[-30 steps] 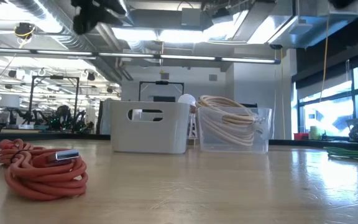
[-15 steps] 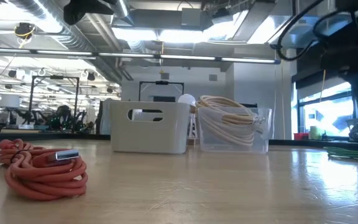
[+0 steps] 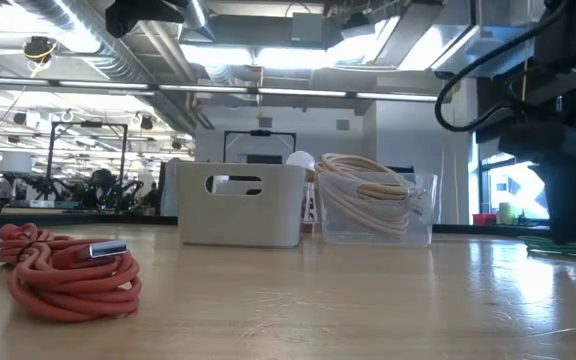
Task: Pick and place USB-C Cables
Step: Put the green charger cable into the gray bin
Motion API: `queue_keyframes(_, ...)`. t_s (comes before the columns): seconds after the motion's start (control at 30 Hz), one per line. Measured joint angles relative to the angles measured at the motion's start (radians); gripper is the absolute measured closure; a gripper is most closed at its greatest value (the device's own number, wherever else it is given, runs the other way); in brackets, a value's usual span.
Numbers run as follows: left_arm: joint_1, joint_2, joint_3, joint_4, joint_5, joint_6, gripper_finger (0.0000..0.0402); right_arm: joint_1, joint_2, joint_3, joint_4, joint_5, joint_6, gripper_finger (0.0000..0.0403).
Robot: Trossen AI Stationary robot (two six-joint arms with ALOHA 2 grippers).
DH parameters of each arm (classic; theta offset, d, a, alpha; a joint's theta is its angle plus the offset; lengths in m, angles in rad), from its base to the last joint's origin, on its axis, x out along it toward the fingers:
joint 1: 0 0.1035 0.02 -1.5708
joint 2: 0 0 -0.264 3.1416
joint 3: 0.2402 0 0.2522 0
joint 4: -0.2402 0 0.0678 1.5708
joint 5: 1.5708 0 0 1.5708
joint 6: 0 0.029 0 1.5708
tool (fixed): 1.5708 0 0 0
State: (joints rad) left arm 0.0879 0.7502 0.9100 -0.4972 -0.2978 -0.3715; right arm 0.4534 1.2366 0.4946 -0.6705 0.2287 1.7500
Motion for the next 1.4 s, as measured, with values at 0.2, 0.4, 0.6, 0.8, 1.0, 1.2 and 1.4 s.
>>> queue_keyframes(0.2,0.0,0.0,0.0,0.0,0.0,0.001,0.0274,0.0,-0.003,-0.041,0.059,0.013,0.0,0.0235)
queue_keyframes(0.4,0.0,0.0,0.0,0.0,-0.001,0.001,0.0274,0.0,-0.003,-0.042,0.047,0.011,0.0,0.0279)
queue_keyframes(0.6,0.0,0.0,0.0,0.0,-0.013,-0.031,0.0274,0.001,-0.005,-0.042,0.032,0.012,0.0,0.0378)
queue_keyframes(0.8,0.0,0.0,0.0,0.0,-0.023,-0.034,0.0274,0.0,-0.01,0.052,-0.035,0.051,-0.013,0.0386)
queue_keyframes(1.0,0.0,0.0,0.0,0.0,-0.023,-0.037,0.0274,0.003,-0.01,0.32,-0.365,0.131,-0.083,0.0396)
queue_keyframes(1.2,0.0,0.004,0.0,0.004,-0.023,-0.079,0.0275,0.031,-0.01,0.654,-0.527,0.41,-0.241,0.0397)
queue_keyframes(1.4,-0.001,0.06,-0.001,0.199,0.102,-0.035,0.0275,0.032,-0.011,0.824,-0.183,0.67,-0.787,0.0396)
